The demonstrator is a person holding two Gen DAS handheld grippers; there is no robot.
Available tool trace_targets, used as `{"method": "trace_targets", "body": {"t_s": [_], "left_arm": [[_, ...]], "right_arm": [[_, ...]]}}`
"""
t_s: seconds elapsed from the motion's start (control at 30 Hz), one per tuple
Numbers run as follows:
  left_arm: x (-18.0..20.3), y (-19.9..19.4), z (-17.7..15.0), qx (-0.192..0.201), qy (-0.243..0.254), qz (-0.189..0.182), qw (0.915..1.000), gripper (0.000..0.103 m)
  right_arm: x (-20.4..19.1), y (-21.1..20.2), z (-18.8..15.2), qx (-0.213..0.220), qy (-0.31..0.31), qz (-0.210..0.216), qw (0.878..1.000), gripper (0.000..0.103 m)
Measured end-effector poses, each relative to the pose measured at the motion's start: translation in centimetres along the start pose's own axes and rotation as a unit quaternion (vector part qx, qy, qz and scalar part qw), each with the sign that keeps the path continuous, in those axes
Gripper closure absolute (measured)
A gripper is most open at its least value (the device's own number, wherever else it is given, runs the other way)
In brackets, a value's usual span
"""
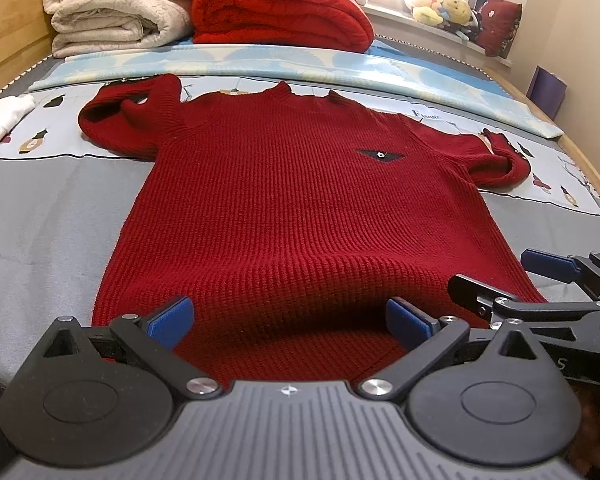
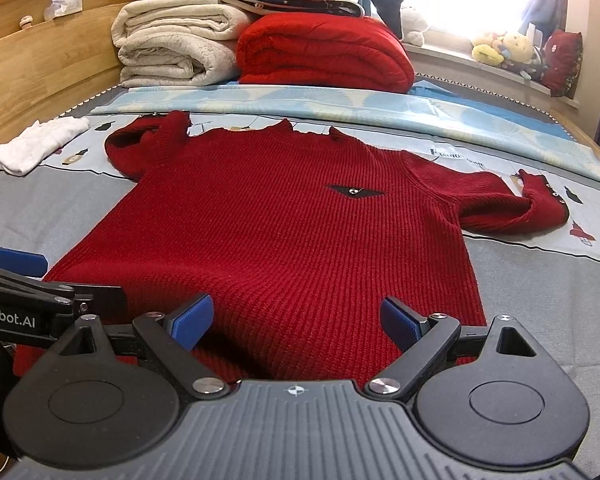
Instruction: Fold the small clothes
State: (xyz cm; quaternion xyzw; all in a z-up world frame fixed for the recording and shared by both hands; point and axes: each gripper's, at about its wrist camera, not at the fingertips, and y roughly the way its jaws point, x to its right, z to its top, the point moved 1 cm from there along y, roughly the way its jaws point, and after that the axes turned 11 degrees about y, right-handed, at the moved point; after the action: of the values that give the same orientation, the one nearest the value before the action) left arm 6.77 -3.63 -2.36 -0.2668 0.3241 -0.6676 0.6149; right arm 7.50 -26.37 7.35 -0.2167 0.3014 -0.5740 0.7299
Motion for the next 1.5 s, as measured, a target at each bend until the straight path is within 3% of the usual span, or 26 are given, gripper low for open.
{"method": "trace_targets", "body": {"t_s": [1.5], "left_arm": [[-0.13, -0.09, 0.0, 0.003, 0.005, -0.002, 1.0, 0.001]], "right_arm": [[-0.1, -0.06, 0.25, -0.009, -0.009, -0.012, 1.0, 0.012]]}}
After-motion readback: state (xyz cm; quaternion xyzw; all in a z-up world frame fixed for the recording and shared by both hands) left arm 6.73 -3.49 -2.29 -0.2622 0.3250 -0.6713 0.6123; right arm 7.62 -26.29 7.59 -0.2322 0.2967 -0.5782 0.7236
